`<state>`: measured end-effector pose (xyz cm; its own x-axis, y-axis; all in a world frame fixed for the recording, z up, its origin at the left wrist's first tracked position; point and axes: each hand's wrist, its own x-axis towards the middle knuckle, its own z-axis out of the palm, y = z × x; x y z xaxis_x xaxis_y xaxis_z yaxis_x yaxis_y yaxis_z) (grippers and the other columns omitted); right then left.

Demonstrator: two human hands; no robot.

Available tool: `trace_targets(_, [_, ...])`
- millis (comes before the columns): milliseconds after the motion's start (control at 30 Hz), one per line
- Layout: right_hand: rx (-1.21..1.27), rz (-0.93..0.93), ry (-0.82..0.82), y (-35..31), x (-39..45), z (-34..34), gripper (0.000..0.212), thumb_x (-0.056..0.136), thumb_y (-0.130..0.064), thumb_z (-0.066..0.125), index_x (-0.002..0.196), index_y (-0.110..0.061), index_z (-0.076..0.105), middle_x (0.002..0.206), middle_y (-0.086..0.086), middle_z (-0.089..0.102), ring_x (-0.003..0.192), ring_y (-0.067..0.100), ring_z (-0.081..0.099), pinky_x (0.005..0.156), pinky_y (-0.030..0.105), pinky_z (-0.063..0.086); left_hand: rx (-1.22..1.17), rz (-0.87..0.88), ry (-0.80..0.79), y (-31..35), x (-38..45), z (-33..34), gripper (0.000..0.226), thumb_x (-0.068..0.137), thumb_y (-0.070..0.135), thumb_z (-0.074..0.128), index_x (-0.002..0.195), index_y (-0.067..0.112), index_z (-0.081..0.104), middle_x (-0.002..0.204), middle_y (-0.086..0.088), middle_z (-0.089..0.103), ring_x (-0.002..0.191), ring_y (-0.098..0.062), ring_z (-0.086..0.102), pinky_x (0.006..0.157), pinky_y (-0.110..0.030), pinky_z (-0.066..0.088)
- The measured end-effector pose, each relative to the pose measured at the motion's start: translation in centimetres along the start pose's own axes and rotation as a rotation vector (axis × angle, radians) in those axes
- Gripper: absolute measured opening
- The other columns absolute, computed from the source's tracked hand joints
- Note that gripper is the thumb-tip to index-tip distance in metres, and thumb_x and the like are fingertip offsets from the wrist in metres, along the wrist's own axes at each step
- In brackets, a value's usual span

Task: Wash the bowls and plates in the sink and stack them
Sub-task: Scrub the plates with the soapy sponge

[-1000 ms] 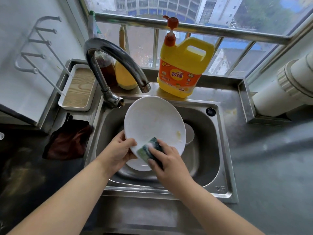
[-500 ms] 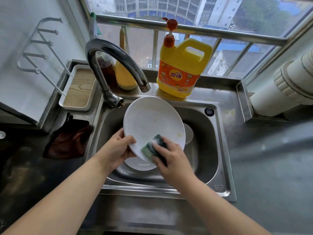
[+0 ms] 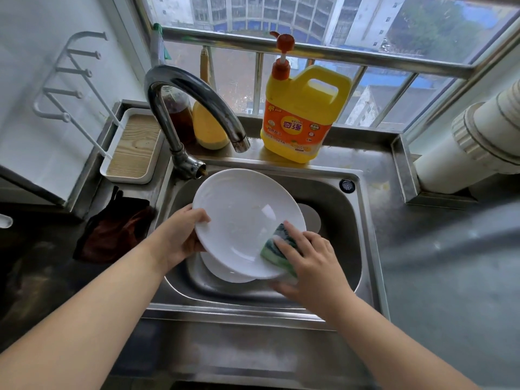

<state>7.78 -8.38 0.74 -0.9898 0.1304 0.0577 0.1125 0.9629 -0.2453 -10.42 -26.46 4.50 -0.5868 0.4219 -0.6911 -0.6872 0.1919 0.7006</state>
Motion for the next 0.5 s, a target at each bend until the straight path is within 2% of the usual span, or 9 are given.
trace_targets(33, [-0.017,-0.043,0.08,0.0,-0.2,0.4,0.059,0.07,-0.049,0.066,0.123,-0.023,0.06,0.139,0.008,0.052,0.102,0.032,0.054,0.088,0.045,0.048,0.006,-0.008,0.009,0.2,-0.1,0.2,0.022,0.09,0.008,0.044,0.105,0.016,0.058,0.091,-0.009,0.067,0.077,-0.024,0.064,0.057,-0.029,0.055])
trace_targets(100, [-0.04,-0.067,0.232,-0.3,-0.3,1.0,0.057,0.065,-0.027,0.072,0.121,-0.024,0.06,0.134,0.006,0.057,0.094,0.032,0.057,0.083,0.042,0.049,-0.032,-0.028,0.035,0.1,-0.3,0.9,0.02,0.091,0.01,0.044,0.105,0.014,0.058,0.086,-0.008,0.066,0.074,-0.022,0.063,0.052,-0.024,0.054])
trace_targets(233, [-0.035,-0.008,0.357,-2.4,0.5,1.3,0.047,0.068,-0.023,0.067,0.115,-0.024,0.066,0.122,0.002,0.066,0.083,0.03,0.063,0.072,0.036,0.051,-0.226,0.06,-0.068,-2.3,-0.9,3.8,0.043,0.084,-0.01,0.045,0.123,0.008,0.051,0.098,-0.013,0.066,0.082,-0.023,0.066,0.061,-0.027,0.058])
trace_targets(300, [0.033,0.077,0.33,-3.5,1.5,1.2,0.041,0.07,-0.025,0.06,0.109,-0.021,0.071,0.117,0.002,0.068,0.078,0.028,0.064,0.067,0.034,0.053,-0.294,0.094,-0.139,-4.0,-1.6,5.4,0.049,0.08,-0.013,0.049,0.122,0.014,0.052,0.099,-0.012,0.07,0.084,-0.022,0.069,0.067,-0.029,0.059])
trace_targets(367, [0.132,0.119,0.249,-4.0,1.8,1.4,0.043,0.069,-0.026,0.062,0.111,-0.018,0.07,0.119,0.003,0.067,0.078,0.028,0.064,0.068,0.034,0.056,-0.324,0.099,-0.15,-4.9,-2.0,6.0,0.046,0.087,-0.012,0.044,0.119,0.02,0.053,0.097,-0.009,0.073,0.085,-0.021,0.07,0.067,-0.03,0.059])
trace_targets(433, [0.263,0.072,0.097,-3.7,1.3,1.7,0.054,0.075,-0.042,0.063,0.123,-0.018,0.062,0.132,0.003,0.059,0.091,0.029,0.062,0.082,0.037,0.054,-0.299,0.106,-0.114,-5.0,-1.9,5.3,0.042,0.091,-0.011,0.039,0.118,0.019,0.053,0.097,-0.009,0.073,0.083,-0.021,0.07,0.064,-0.031,0.059])
trace_targets(500, [0.376,0.033,-0.038,-2.4,0.6,1.6,0.059,0.083,-0.056,0.054,0.133,-0.024,0.054,0.146,-0.002,0.045,0.107,0.028,0.056,0.096,0.036,0.044,-0.248,0.109,-0.066,-4.7,-1.6,4.2,0.043,0.091,-0.011,0.037,0.117,0.018,0.054,0.1,-0.011,0.069,0.083,-0.022,0.069,0.062,-0.032,0.059])
